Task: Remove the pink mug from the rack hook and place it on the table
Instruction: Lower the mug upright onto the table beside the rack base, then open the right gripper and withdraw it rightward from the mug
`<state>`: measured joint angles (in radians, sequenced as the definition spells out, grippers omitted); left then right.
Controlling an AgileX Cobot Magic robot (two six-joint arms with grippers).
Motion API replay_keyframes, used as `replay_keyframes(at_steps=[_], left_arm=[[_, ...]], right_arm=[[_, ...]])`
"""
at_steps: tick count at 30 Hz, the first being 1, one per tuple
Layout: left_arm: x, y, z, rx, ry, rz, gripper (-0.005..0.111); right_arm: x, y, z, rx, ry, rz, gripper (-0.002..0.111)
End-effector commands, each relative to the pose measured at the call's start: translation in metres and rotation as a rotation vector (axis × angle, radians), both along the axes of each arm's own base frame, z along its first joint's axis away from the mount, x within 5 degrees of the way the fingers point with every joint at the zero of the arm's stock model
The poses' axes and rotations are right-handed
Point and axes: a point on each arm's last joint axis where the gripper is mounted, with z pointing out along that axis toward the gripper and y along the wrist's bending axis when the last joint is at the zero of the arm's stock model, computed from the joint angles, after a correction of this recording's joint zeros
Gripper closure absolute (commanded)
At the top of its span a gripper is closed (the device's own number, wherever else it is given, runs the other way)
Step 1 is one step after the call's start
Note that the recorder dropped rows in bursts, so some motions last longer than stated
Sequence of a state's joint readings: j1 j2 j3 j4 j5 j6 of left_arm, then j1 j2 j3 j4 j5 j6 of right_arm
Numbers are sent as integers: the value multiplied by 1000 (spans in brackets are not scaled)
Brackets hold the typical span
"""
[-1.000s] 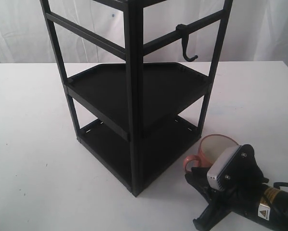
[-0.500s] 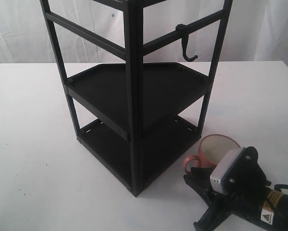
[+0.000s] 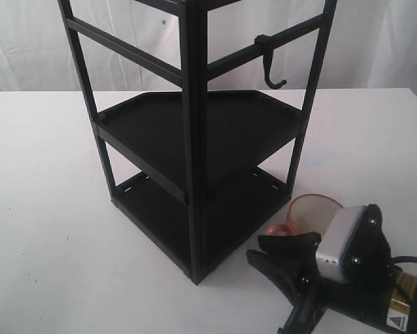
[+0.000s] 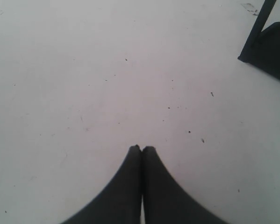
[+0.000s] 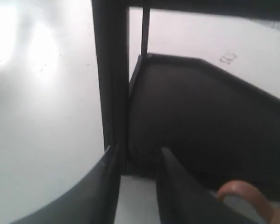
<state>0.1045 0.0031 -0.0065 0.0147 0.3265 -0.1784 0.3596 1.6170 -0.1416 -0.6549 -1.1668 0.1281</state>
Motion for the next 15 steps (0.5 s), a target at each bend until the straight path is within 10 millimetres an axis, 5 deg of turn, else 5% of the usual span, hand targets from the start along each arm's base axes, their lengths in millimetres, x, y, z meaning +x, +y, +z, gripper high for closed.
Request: replay_keyframes(at_steps=[1, 7, 12, 15], left_arm=[[0, -1, -3, -3, 11, -7, 107], [0, -1, -3, -3, 11, -7, 107], [0, -1, -3, -3, 11, -7, 107], [0, -1, -3, -3, 11, -7, 107]], right_arm=[[-7, -1, 30, 122, -73, -1, 85], [-11, -15, 61, 178, -115, -152, 100], [-9, -54, 60, 141, 121, -619, 108], [-16, -68, 61, 71, 140, -737, 108]])
